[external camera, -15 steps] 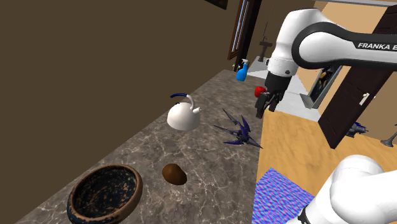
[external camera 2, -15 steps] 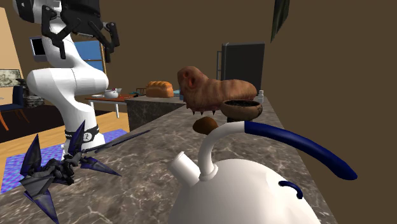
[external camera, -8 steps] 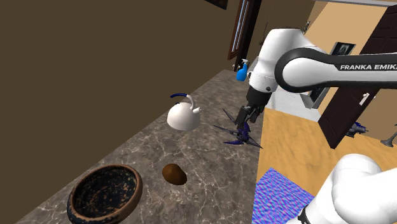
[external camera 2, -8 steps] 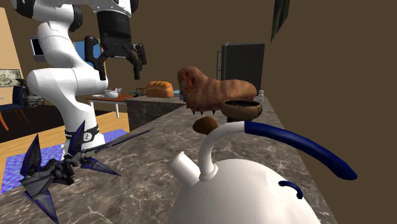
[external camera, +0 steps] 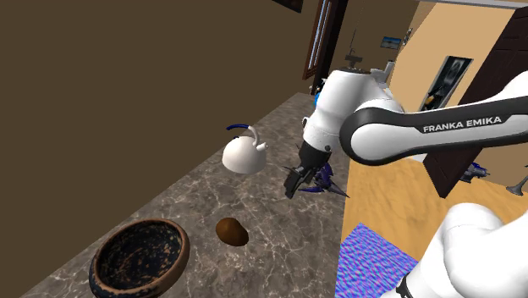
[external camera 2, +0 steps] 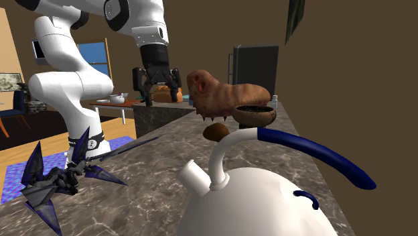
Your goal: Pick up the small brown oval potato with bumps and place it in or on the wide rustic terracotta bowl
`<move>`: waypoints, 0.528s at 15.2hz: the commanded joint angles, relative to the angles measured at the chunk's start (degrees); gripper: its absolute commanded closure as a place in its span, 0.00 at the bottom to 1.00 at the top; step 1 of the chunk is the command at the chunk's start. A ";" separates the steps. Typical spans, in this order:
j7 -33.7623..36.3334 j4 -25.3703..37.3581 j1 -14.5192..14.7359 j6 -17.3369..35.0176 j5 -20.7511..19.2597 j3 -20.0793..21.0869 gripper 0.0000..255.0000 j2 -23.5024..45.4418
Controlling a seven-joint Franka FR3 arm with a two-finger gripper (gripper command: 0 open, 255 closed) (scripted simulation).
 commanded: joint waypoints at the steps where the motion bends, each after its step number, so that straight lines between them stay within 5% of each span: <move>1: 1.06 -0.57 1.15 4.43 0.87 1.80 0.00 2.45; 8: 5.52 0.79 3.36 18.82 0.87 8.40 0.00 13.80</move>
